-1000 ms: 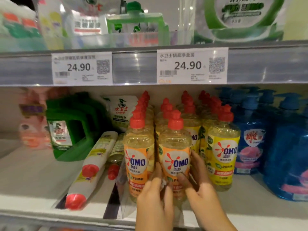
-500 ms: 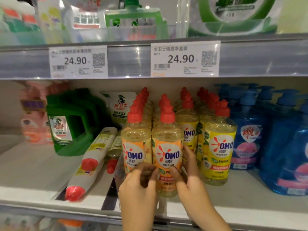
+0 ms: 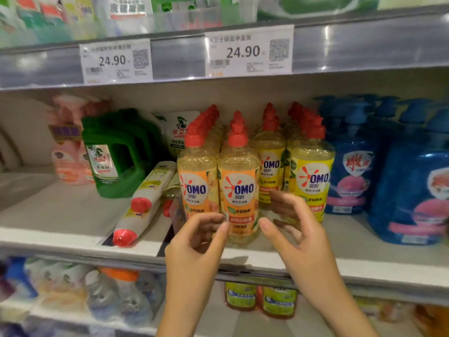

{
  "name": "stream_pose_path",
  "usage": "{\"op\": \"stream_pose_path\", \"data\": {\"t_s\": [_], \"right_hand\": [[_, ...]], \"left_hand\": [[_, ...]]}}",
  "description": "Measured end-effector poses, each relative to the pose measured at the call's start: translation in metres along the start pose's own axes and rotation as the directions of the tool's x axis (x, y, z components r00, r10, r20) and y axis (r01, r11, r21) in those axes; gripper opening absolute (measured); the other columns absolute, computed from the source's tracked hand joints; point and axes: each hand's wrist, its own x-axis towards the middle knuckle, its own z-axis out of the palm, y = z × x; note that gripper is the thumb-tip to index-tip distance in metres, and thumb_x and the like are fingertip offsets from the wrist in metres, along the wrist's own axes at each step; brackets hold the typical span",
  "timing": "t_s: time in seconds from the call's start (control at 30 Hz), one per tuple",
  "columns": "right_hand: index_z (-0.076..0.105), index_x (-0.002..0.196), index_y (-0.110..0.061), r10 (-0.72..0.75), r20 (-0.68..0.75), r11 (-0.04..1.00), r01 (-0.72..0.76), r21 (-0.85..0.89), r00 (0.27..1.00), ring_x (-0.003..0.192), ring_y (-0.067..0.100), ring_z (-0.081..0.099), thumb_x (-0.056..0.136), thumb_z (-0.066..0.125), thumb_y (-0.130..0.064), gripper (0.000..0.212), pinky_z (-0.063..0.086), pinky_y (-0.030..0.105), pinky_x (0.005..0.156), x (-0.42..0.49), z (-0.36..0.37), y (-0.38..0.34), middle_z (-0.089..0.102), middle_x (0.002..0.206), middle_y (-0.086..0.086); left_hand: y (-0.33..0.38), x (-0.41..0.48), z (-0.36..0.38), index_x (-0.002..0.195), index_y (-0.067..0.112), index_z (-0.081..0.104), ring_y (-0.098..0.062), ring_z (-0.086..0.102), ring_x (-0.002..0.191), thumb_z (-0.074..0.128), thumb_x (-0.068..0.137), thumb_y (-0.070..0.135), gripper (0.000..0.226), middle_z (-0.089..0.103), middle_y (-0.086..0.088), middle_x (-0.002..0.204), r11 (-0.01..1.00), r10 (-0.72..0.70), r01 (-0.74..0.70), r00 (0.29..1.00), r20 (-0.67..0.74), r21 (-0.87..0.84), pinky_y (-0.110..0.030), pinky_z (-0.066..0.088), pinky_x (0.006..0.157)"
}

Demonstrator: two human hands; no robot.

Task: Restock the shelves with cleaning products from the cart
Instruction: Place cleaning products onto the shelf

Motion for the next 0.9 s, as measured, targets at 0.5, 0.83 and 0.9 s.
{"op": "stream_pose_path", "data": {"t_s": [0.5, 0.83, 0.9], "right_hand": [[0.063, 0.108, -0.032, 0.03, 0.312, 0.958, -0.117, 0.263, 0.95, 0.103, 0.011, 0.064, 0.083, 0.07, -0.035, 0.026, 0.052, 0.026, 0.086, -0.081, 0.012, -0.018, 0.068, 0.104, -0.01], [0.065, 0.104, -0.035, -0.06, 0.506, 0.936, -0.127, 0.328, 0.861, 0.101, 0.007, 0.065, 0.081, 0.068, -0.035, 0.023, 0.049, 0.015, 0.082, -0.14, 0.078, -0.075, 0.069, 0.102, -0.013], [0.065, 0.102, -0.033, -0.089, 0.563, 0.918, -0.151, 0.366, 0.821, 0.099, 0.008, 0.066, 0.082, 0.07, -0.032, 0.021, 0.05, 0.015, 0.081, -0.163, 0.107, -0.094, 0.07, 0.101, -0.012]], "left_hand": [[0.05, -0.11, -0.041, 0.093, 0.016, 0.07, -0.015, 0.069, 0.083, 0.068, 0.081, 0.023, 0.014, 0.073, 0.0, 0.085, 0.987, -0.049, 0.08, 0.976, -0.211, 0.141, -0.025, 0.055, 0.076], [0.09, -0.18, -0.133, 0.092, 0.025, 0.071, -0.015, 0.07, 0.084, 0.069, 0.08, 0.03, 0.013, 0.073, 0.003, 0.086, 0.971, 0.019, 0.087, 0.9, -0.436, 0.223, -0.021, 0.054, 0.072], [0.102, -0.204, -0.166, 0.091, 0.023, 0.071, -0.015, 0.07, 0.082, 0.069, 0.079, 0.029, 0.014, 0.072, 0.002, 0.084, 0.965, 0.034, 0.105, 0.859, -0.51, 0.24, -0.022, 0.055, 0.071]]}}
